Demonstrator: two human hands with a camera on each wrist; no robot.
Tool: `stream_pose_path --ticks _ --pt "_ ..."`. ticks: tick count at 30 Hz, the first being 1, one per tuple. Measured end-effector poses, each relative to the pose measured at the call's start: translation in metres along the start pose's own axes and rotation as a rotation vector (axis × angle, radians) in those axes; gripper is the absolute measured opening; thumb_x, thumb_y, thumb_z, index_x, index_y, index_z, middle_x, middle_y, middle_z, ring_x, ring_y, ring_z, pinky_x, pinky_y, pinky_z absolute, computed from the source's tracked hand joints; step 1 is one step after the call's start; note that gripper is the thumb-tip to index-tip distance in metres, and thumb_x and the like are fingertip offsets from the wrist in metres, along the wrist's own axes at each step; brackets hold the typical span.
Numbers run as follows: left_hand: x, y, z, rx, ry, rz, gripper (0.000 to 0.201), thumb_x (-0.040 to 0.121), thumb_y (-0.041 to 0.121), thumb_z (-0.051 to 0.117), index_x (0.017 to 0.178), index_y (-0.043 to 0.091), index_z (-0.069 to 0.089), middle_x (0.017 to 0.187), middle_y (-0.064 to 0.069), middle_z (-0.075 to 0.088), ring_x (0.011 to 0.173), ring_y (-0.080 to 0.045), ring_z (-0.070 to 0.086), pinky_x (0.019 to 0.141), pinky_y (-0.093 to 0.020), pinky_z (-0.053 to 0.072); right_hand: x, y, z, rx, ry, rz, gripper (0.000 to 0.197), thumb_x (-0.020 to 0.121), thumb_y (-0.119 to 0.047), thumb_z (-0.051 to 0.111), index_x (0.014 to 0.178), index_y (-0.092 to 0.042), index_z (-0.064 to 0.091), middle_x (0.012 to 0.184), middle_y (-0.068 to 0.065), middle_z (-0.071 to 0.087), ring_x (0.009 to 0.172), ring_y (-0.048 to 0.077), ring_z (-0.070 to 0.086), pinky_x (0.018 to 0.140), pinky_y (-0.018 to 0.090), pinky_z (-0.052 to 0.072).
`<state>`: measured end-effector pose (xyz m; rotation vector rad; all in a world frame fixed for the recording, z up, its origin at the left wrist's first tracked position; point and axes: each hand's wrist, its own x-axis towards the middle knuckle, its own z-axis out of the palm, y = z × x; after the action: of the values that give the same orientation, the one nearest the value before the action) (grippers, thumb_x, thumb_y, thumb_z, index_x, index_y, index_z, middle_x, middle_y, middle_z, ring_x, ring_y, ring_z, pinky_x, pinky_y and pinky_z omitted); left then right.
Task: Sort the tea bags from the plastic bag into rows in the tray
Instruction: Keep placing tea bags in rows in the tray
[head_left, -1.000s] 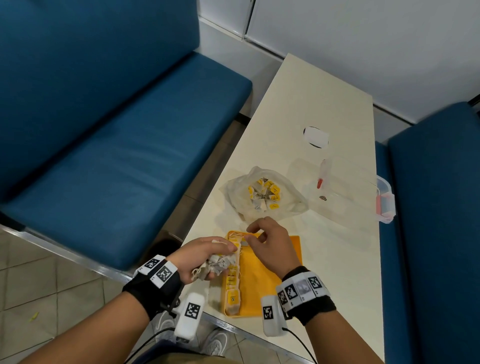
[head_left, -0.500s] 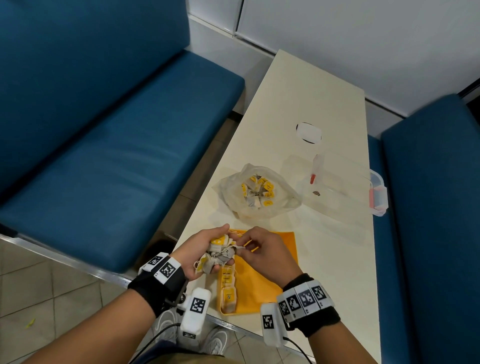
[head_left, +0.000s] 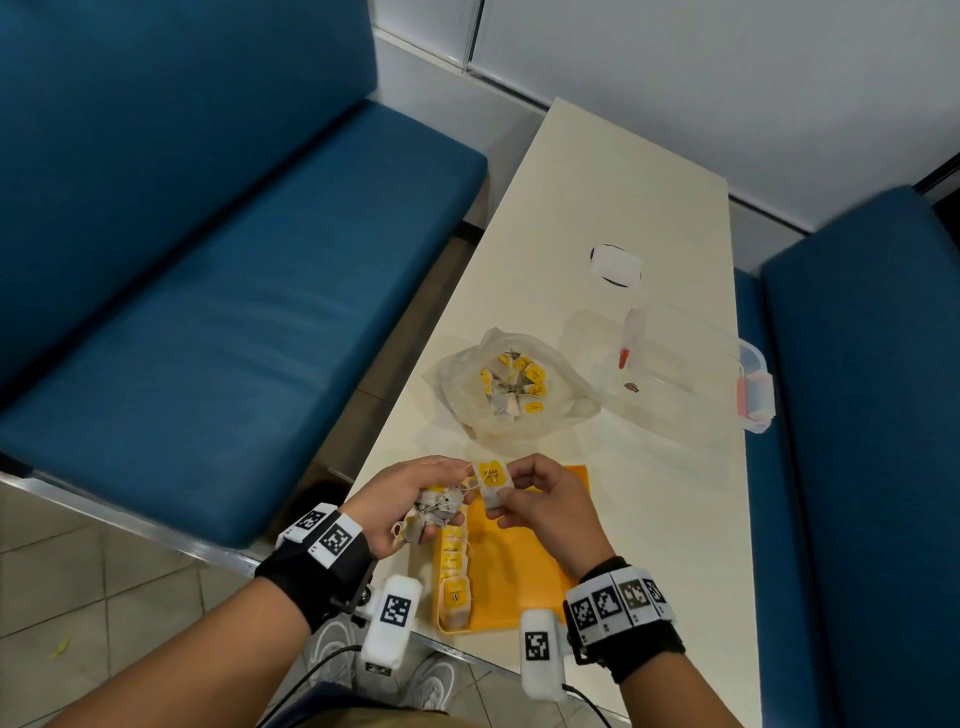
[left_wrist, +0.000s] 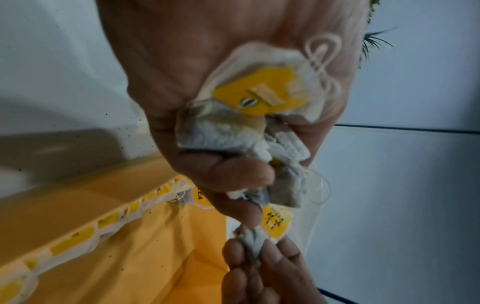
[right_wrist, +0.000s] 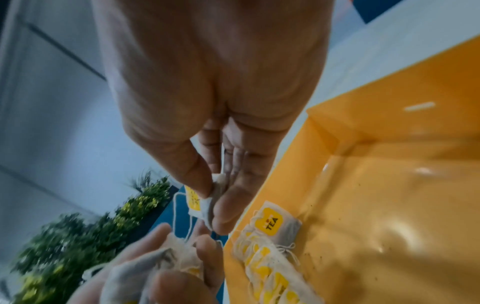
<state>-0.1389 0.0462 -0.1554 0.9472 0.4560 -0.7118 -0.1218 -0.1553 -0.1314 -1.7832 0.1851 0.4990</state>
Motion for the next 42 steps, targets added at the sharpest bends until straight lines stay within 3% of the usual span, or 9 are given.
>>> stream_pose_path --ticks 5,9,14,20,26,31,35,39,42 --pt "0.006 -0.004 0.006 0.139 0.089 0.064 0.028 0.087 0.018 0.077 0.114 0.014 0.071 0.093 -0.015 0.074 0.069 -0.026 0.067 0.044 -0.022 0.042 -0.002 -0.002 0.005 0.139 -0.021 0.031 0.014 0.087 0.007 0.066 0.1 0.003 0.062 0.083 0.009 0.07 0.078 0.041 0.073 0.067 0.041 0.059" --pt "0.009 -0.003 0.012 0.225 0.164 0.108 0.015 0.085 0.017 0.079 0.097 0.016 0.071 0.085 -0.015 0.072 0.064 -0.024 0.066 0.043 -0.022 0.045 -0.001 -0.003 0.006 0.004 -0.022 0.018 0.01 0.089 -0.004 0.069 0.099 -0.005 0.066 0.089 0.01 0.072 0.077 0.031 0.075 0.064 0.038 0.059" --pt "0.009 -0.001 0.013 0.309 0.152 0.141 0.013 0.085 0.01 0.078 0.095 0.01 0.071 0.078 -0.016 0.07 0.057 -0.022 0.066 0.043 -0.022 0.046 0.007 0.005 0.001 -0.17 0.028 -0.105 0.011 0.087 -0.008 0.072 0.088 -0.019 0.07 0.083 -0.001 0.072 0.074 0.016 0.069 0.06 0.029 0.055" --pt "0.007 0.003 0.012 0.344 0.153 0.152 0.012 0.084 0.013 0.079 0.096 0.012 0.076 0.081 -0.017 0.073 0.063 -0.025 0.066 0.043 -0.023 0.045 0.013 0.002 -0.007 -0.206 0.046 -0.13 0.013 0.084 -0.002 0.074 0.081 -0.013 0.068 0.077 0.009 0.07 0.068 0.015 0.065 0.065 0.027 0.055" --pt "0.006 0.013 -0.009 0.29 0.199 0.17 0.009 0.088 0.014 0.076 0.097 0.013 0.078 0.097 -0.019 0.076 0.068 -0.026 0.067 0.051 -0.026 0.046 0.017 0.011 -0.026 -0.721 0.076 -0.161 0.011 0.084 -0.013 0.073 0.082 -0.02 0.065 0.086 -0.007 0.062 0.072 0.002 0.053 0.063 0.008 0.039" --pt "0.006 0.018 -0.022 0.255 0.267 0.181 0.012 0.088 0.012 0.076 0.1 0.012 0.077 0.086 -0.01 0.073 0.057 -0.021 0.062 0.045 -0.022 0.041 0.022 0.026 -0.03 -0.412 0.037 0.003 0.016 0.078 -0.006 0.079 0.075 -0.017 0.069 0.078 -0.003 0.066 0.072 0.009 0.06 0.069 0.02 0.046" --pt "0.009 0.013 -0.019 0.272 0.252 0.173 0.017 0.089 0.012 0.075 0.104 0.019 0.077 0.09 -0.009 0.077 0.056 -0.018 0.065 0.045 -0.022 0.041 0.029 0.031 -0.021 -0.351 -0.059 0.092 0.015 0.083 0.0 0.074 0.078 -0.012 0.067 0.07 0.003 0.064 0.054 0.013 0.06 0.052 0.023 0.046" --pt "0.012 0.007 -0.016 0.323 0.237 0.179 0.025 0.088 0.009 0.075 0.109 0.022 0.076 0.102 -0.01 0.078 0.073 -0.022 0.074 0.052 -0.025 0.052 0.041 0.037 -0.01 -0.28 -0.037 0.201 0.015 0.087 0.002 0.069 0.082 -0.011 0.064 0.064 0.009 0.066 0.055 0.019 0.063 0.043 0.022 0.043" --pt "0.016 0.003 -0.017 0.441 0.26 0.204 0.029 0.086 0.012 0.078 0.111 0.026 0.076 0.105 -0.003 0.077 0.087 -0.018 0.075 0.062 -0.025 0.059 0.047 0.041 -0.001 -0.197 0.017 0.246 0.012 0.087 0.004 0.067 0.086 -0.008 0.064 0.069 0.01 0.069 0.059 0.02 0.066 0.048 0.027 0.048"
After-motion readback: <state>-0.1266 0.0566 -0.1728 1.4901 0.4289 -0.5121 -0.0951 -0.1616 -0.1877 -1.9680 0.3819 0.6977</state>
